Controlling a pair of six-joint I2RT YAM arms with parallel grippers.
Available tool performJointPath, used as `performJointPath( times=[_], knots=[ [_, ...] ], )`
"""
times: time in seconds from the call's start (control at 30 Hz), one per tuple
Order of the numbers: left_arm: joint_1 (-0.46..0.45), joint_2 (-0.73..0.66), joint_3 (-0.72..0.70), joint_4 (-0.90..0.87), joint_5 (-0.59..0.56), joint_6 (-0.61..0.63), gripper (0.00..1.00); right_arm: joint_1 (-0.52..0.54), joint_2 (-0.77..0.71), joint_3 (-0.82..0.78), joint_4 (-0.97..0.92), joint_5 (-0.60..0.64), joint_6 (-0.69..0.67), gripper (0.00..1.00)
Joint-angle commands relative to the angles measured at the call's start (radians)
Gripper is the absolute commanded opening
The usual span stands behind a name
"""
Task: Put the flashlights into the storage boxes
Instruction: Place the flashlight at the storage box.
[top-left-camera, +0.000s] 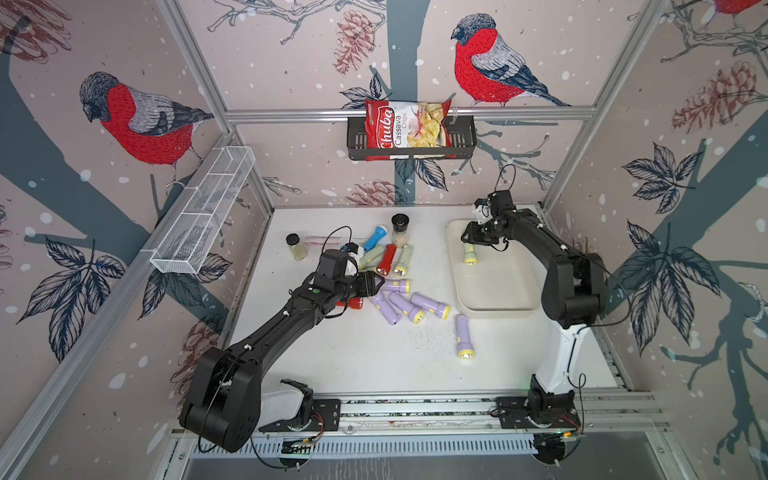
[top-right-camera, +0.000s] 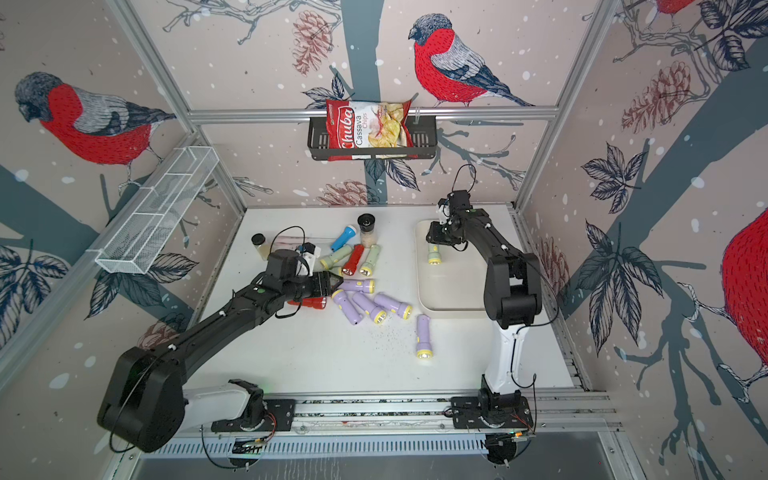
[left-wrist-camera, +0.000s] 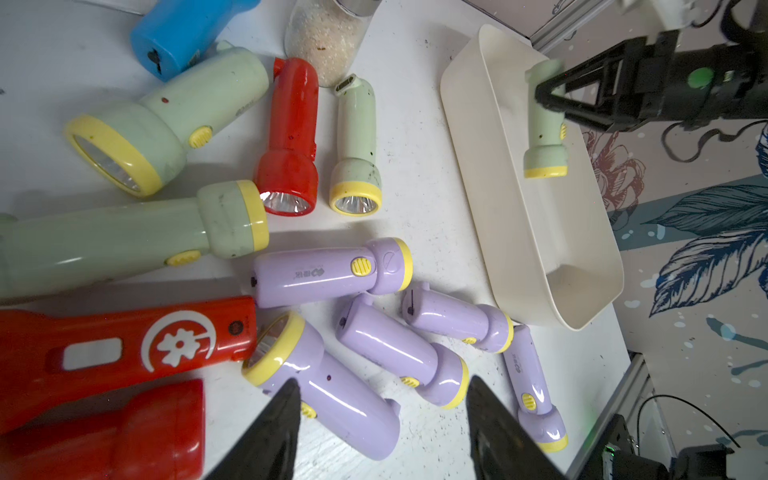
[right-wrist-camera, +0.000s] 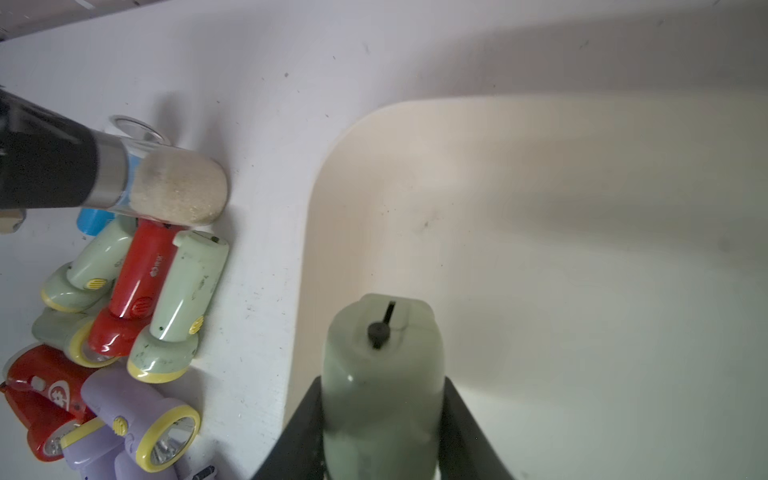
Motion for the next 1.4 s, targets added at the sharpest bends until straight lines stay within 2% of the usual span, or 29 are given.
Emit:
performJointPath(
  times=[0.0,0.43,0.47,0.6,0.77,1.0,1.2,1.3,1.37],
  knots=[
    [0.001,0.015,0.024,-0.008,-0.009,0.021,0.63,-0.001,0.065,0.048,-0.044,-0.001,0.047,0.32],
    [0.001,0.050,0.051,-0.012,-0.006,0.016,0.63,0.005,0.245,0.181,-0.020,-0.132,0.055,0.40],
    [0.003,0.050,0.051,-0.012,-0.008,0.016,0.63,0.005,0.252,0.188,-0.018,-0.138,0.056,0.42],
    [0.001,0.052,0.050,-0.010,-0.011,0.014,0.63,0.004,0.264,0.191,-0.001,-0.165,0.069,0.62],
    [0.003,0.049,0.047,-0.001,-0.003,0.009,0.63,0.006,0.250,0.205,-0.015,-0.148,0.075,0.68],
    [0.002,0.027,0.050,-0.013,-0.021,0.015,0.63,0.004,0.151,0.170,-0.002,-0.094,0.092,0.69],
    [-0.002,-0.024,0.023,0.026,0.001,-0.011,0.62,0.024,-0.010,0.133,-0.012,-0.040,0.091,0.68],
    [-0.005,-0.067,-0.017,0.060,0.002,-0.038,0.61,0.059,-0.133,0.049,-0.010,0.035,0.085,0.68],
    [-0.011,-0.099,-0.049,0.075,-0.003,-0.053,0.60,0.088,-0.239,-0.061,0.022,0.073,0.094,0.68]
  ],
)
